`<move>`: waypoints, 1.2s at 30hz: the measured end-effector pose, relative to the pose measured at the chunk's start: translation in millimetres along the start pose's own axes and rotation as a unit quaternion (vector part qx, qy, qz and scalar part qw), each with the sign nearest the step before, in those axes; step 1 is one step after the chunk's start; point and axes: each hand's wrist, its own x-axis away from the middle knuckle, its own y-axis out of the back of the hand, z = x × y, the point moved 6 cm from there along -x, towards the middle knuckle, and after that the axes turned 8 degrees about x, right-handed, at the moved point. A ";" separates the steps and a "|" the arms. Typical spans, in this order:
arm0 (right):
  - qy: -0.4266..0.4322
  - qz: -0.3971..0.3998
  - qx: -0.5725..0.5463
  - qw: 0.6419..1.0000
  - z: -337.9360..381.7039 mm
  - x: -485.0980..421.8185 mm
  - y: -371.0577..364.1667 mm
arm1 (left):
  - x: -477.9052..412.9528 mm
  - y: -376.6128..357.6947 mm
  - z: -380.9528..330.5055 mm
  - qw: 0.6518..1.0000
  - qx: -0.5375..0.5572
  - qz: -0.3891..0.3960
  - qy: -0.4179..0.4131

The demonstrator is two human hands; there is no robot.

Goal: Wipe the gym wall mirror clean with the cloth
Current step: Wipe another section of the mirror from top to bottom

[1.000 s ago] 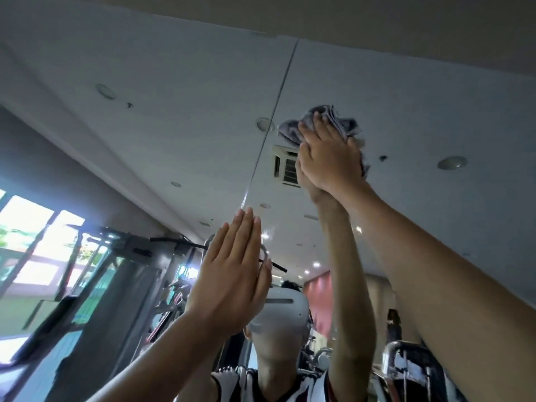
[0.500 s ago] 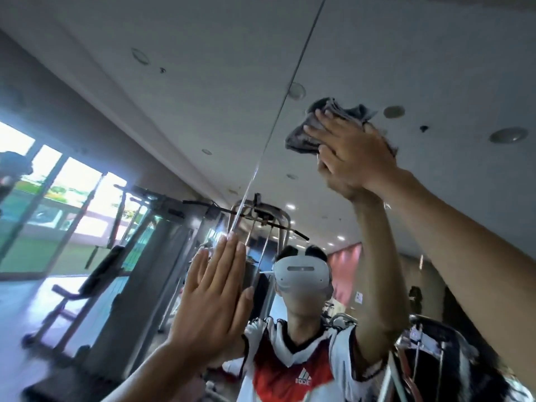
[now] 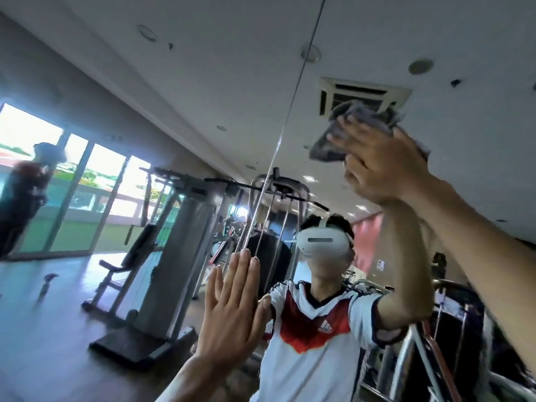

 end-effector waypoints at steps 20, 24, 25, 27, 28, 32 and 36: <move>-0.073 -0.063 0.011 0.995 100.8 74.9 -11.1 | 68.3 -17.9 -2.5 0.994 0.053 0.009 0.095; -0.024 -0.042 -0.038 0.998 206.4 112.3 -26.2 | 95.3 -26.0 -8.1 0.993 0.064 0.007 0.103; 0.057 -0.017 -0.034 0.998 237.5 131.9 -31.3 | 105.8 -27.8 -8.8 0.992 0.065 0.005 0.105; 0.226 0.055 -0.012 0.972 275.1 179.9 -41.0 | 132.6 -32.1 -12.3 0.993 0.063 0.015 0.098; 0.274 0.066 -0.016 0.959 272.5 194.1 -42.7 | 148.6 -34.6 -13.4 0.994 0.060 0.030 0.091; 0.171 0.018 -0.016 0.985 207.5 169.8 -35.0 | 194.7 -38.6 -8.8 0.988 0.044 0.082 0.119; -0.045 -0.006 0.006 0.999 210.7 139.6 -26.9 | 206.7 -34.2 -5.5 0.987 0.034 0.099 0.124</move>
